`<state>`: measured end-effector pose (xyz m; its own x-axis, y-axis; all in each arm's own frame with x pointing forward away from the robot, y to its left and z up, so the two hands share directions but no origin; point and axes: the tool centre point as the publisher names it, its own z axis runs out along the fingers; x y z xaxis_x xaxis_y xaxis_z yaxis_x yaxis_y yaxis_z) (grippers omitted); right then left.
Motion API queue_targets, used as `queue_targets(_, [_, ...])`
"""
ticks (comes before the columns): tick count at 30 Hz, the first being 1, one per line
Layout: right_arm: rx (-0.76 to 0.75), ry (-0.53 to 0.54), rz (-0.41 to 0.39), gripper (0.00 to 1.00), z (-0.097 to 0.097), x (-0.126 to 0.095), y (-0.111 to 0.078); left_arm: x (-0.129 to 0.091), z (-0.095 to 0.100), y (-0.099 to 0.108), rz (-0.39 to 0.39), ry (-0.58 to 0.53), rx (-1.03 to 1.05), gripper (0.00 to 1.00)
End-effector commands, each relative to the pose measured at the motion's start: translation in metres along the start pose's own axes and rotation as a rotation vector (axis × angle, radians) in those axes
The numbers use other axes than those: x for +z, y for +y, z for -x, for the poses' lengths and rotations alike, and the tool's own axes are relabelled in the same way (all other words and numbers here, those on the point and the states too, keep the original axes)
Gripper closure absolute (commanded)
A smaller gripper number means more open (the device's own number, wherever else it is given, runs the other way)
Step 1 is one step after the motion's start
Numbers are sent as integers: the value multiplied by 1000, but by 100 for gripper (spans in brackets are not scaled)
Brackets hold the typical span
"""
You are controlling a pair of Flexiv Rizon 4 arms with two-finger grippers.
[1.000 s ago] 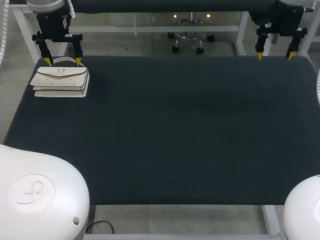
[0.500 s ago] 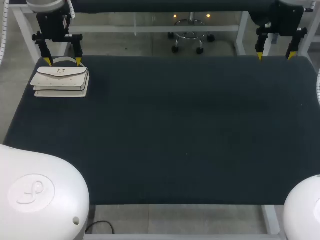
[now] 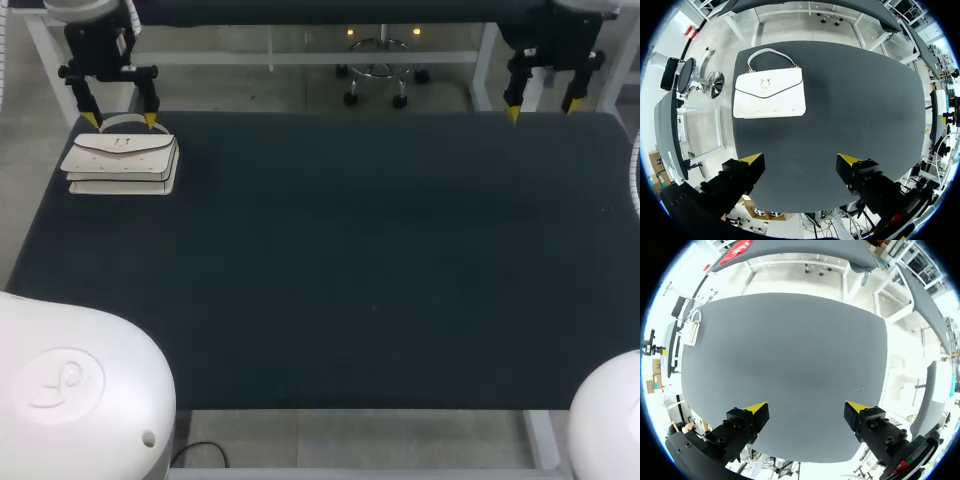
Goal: Pick up the bag, open it, inspect its contents, close it, and place it on the opposite side
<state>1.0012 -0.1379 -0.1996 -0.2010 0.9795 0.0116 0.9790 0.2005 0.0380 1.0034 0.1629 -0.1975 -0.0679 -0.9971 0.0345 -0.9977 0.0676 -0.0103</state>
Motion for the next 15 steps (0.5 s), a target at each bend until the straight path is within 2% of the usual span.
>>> queue_targets(1, [-183, 24, 72, 0, -3, 6, -14, 4, 16, 2, -12, 44, 11, 0])
queue_targets(3, [-300, 52, 115, 0, -8, 9, -19, 4, 21, 2, -20, 71, 28, 0])
queue_targets(5, [-390, 24, 142, 0, -10, 13, -23, 5, 26, 2, -26, 79, 34, 0])
queue_targets(8, [-538, 71, 180, 0, -15, 18, -29, 7, 34, 0, -36, 105, 39, 0])
queue_targets(9, [-601, 118, 188, 0, -16, 20, -32, 7, 37, 0, -40, 119, 43, 0])
queue_targets(10, [-629, 100, 207, 0, -18, 22, -35, 7, 41, -1, -47, 126, 38, 0])
queue_targets(15, [-802, 141, 245, 0, -32, 34, -45, 6, 56, -2, -72, 159, 21, 0])
